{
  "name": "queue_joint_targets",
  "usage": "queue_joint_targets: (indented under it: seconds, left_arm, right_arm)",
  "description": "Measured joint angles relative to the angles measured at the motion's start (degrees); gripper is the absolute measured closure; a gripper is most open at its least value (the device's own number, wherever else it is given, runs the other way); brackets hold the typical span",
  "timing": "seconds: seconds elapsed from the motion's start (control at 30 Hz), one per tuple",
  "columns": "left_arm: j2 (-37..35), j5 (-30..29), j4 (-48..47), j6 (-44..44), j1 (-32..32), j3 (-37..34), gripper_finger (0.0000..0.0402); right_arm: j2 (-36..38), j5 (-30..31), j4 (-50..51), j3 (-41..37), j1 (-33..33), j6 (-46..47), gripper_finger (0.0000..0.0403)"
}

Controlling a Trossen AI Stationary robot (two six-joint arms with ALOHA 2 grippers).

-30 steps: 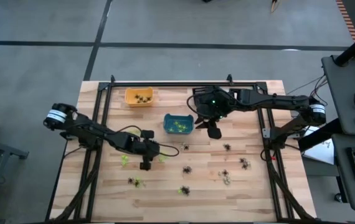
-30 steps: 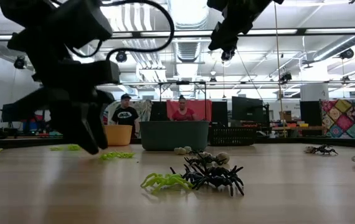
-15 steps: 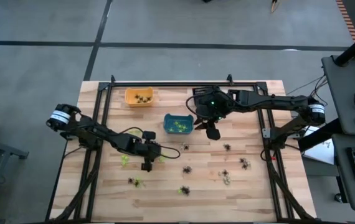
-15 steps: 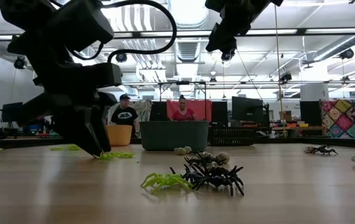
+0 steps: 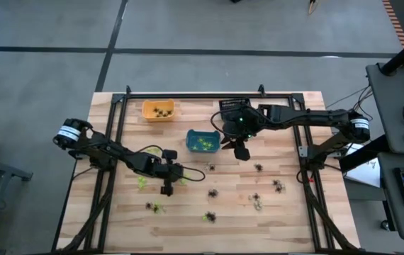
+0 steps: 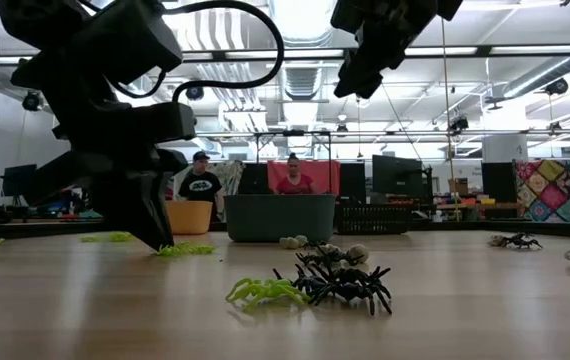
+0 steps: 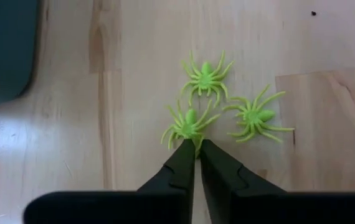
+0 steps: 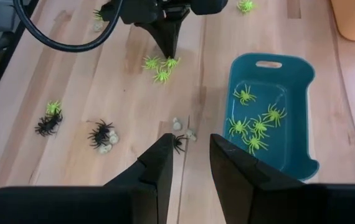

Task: Sort Halloween decoration
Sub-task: Put the green spider toy into the blue bin

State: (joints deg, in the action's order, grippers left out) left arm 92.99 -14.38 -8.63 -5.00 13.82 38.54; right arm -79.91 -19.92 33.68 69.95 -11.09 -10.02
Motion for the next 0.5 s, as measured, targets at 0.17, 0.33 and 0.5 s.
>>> queue_joint_targets:
  seconds: [0.17,0.33,0.5]
  left_arm:
    - [-0.2,-0.2,-0.2,-0.2,0.0,0.0,0.0400]
    - [-2.6,-0.6,-2.5,-0.2,-0.1,-0.3,0.0401]
    - [-6.6,-0.9,-5.7,-0.2,-0.2,-0.4,0.0402]
  right_arm:
    - [0.0,0.0,-0.1,-0.1,0.0,0.0,0.0307]
    - [0.0,0.0,-0.1,-0.1,0.0,0.0,0.0307]
    - [0.0,0.0,-0.2,-0.1,0.0,-0.1,0.0307]
